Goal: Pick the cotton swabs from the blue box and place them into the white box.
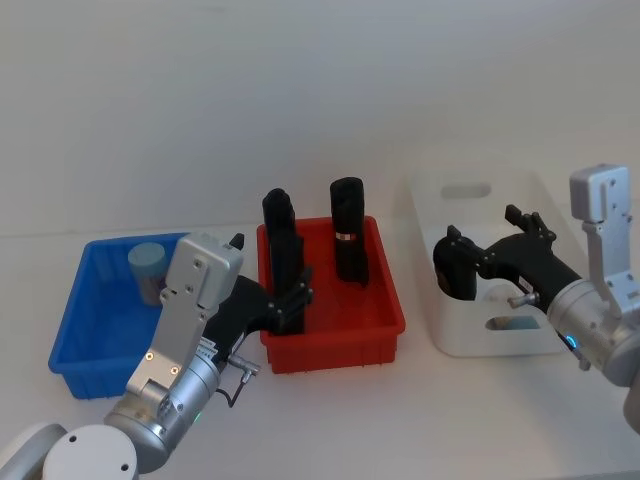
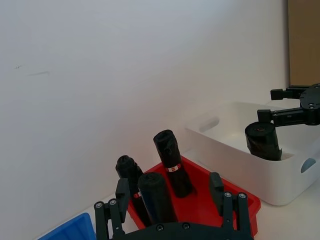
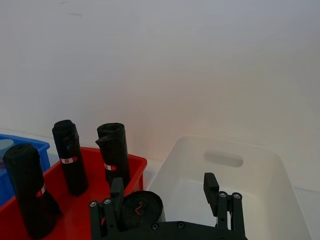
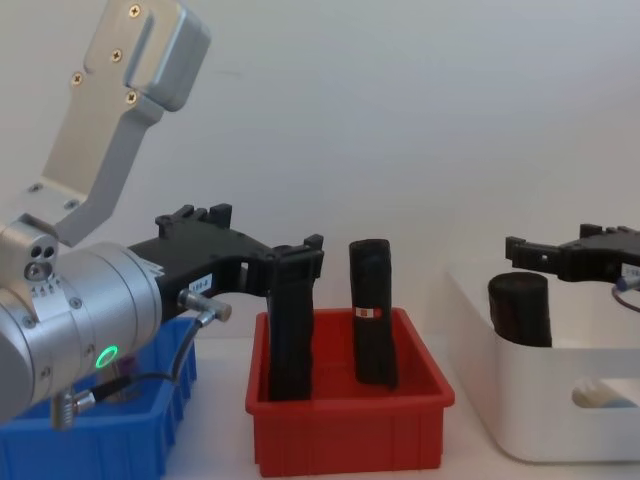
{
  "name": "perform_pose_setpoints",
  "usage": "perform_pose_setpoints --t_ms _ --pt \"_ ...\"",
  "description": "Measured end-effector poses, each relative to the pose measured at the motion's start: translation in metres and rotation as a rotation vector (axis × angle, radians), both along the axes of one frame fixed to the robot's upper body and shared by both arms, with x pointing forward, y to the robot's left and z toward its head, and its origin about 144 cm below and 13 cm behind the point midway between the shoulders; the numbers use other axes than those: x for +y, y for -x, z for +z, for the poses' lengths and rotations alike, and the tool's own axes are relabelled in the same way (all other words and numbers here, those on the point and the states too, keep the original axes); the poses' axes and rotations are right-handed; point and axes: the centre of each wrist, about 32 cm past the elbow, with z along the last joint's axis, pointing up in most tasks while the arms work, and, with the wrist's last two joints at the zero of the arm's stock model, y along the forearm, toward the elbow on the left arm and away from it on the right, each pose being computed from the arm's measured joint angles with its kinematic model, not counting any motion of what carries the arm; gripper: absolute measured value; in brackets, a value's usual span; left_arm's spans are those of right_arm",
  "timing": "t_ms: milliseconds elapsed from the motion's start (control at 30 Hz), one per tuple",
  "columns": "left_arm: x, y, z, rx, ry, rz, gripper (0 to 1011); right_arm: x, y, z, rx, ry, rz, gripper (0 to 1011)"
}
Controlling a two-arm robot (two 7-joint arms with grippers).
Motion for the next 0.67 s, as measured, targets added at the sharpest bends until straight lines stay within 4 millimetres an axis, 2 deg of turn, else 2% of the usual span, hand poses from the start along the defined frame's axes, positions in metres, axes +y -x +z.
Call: perform_pose_setpoints --t_ms 667 --pt "0.0 0.0 0.0 0.0 0.0 0.0 1004 -0.0001 0.0004 0.0 -0.002 -0.001 0.0 1002"
